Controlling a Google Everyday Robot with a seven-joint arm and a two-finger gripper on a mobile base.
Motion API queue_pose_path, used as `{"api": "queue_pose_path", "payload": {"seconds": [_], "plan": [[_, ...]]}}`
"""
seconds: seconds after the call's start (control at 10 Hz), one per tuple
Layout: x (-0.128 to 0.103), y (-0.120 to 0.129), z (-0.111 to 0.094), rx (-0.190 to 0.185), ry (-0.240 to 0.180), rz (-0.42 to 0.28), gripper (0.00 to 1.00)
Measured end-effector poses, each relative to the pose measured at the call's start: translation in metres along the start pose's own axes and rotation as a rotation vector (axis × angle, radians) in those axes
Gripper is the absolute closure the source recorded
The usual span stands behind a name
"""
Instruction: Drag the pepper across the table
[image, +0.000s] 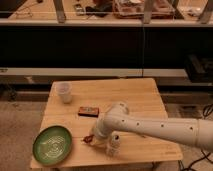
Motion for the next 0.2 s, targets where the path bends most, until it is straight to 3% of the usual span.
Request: {"api": "queue_pose_path", "payload": {"seconds": [0.2], "plan": [[0.0000,-0.0045,0.0028,0.017,0.001,-0.008,0.63]]}}
